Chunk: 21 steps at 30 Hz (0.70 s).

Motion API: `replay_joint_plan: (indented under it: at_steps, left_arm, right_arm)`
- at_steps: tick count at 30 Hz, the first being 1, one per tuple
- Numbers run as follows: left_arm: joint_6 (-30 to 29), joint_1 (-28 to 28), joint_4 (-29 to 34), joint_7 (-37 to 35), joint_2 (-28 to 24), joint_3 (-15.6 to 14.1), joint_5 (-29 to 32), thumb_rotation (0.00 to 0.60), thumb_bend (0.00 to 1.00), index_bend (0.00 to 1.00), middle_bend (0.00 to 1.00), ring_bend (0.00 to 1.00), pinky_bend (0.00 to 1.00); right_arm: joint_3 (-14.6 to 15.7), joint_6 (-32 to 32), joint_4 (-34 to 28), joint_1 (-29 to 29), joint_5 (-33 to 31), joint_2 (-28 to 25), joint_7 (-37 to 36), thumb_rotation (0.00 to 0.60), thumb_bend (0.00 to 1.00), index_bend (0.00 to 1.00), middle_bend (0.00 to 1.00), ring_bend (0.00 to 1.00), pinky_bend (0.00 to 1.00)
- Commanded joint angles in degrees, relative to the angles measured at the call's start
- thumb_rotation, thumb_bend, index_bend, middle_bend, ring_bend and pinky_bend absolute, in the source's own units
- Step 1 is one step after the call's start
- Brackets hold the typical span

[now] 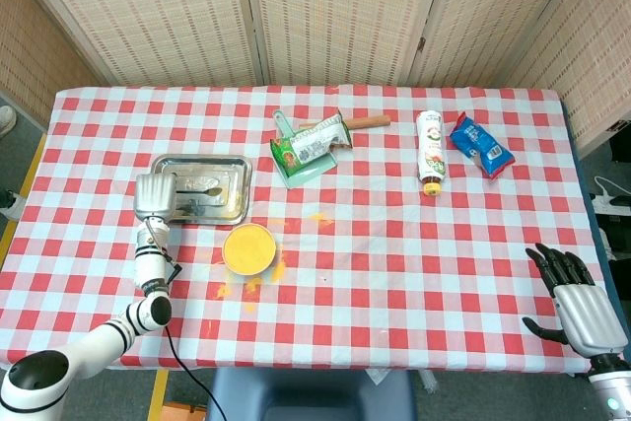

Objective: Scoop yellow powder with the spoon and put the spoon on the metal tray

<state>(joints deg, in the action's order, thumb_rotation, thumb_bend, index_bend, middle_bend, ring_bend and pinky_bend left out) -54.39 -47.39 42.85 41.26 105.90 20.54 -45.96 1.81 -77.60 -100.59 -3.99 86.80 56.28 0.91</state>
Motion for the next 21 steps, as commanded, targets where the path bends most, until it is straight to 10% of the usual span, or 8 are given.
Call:
replay_joint_plan:
  at_steps: [1, 13, 21]
  left_arm:
    - [1.1, 0.0, -0.4, -0.1, 0.2, 0.1, 0.7, 0.600, 0.55, 0.48, 1.00, 1.00, 1.00]
    - [-2.8, 2.4, 8.8, -3.8, -4.1, 0.0, -1.6, 0.600, 0.40, 0.19, 1.00, 1.00, 1.00]
    - [-16.1, 13.5, 39.1, -15.6, -18.6, -7.1, -17.0, 0.600, 0.40, 0.19, 0.95, 0.91, 0.93]
  right_arm:
    - [0.0, 0.0, 0.0, 0.0, -0.1, 0.1, 0.1, 0.600, 0.11, 0.00, 0.00, 0.00, 0.00]
    - [0.3, -1.1, -0.1, 0.4, 1.4, -0.1, -0.4, 0.600, 0.11, 0.00, 0.00, 0.00, 0.00]
    - [0.8, -2.4, -0.1, 0.8, 3.2, -0.7, -1.7, 0.600, 0.11, 0.00, 0.00, 0.00, 0.00]
